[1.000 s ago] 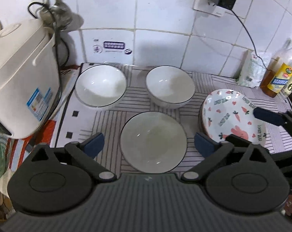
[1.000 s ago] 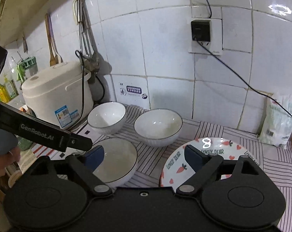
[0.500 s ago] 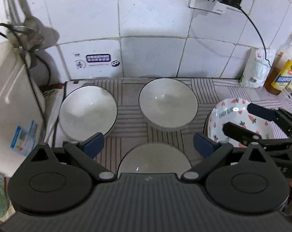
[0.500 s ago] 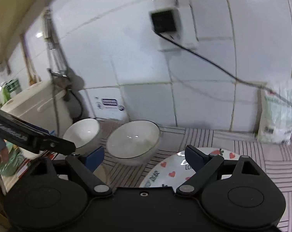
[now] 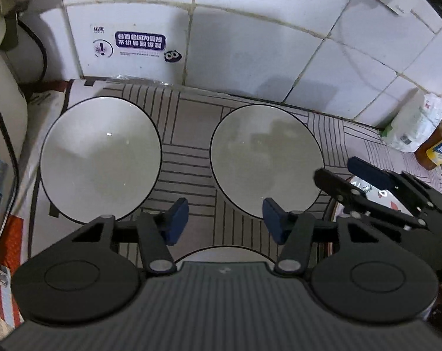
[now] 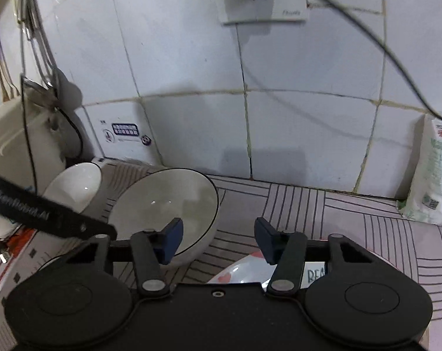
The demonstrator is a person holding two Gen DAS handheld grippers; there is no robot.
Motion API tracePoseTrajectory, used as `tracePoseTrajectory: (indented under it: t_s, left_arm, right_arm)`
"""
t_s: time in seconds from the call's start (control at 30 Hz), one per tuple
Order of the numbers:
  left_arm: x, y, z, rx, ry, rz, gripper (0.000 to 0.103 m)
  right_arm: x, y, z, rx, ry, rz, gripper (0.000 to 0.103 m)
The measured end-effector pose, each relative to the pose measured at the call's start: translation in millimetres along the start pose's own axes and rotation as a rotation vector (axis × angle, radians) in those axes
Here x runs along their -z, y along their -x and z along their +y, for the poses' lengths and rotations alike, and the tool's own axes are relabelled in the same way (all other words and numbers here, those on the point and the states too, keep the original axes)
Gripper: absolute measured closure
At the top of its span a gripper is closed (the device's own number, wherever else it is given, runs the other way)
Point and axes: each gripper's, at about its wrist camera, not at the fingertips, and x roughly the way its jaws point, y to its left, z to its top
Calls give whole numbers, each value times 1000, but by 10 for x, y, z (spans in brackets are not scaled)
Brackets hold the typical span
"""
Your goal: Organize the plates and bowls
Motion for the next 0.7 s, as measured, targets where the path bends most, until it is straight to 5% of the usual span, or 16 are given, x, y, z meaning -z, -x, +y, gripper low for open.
tracePoseTrajectory:
  t_s: [0.2,0.33,0.7]
  left_arm:
    - [-20,-136,-1,25,24,19,66]
    - [-43,-263,40,49,82,43,81]
    - [16,-172,134,93,134,69,86]
  right_arm:
    - [11,-192,95,13,44,40,54]
    - [14,-309,52,-37,-25,63,72]
    - [-10,-298,99,-28,-112,56,86]
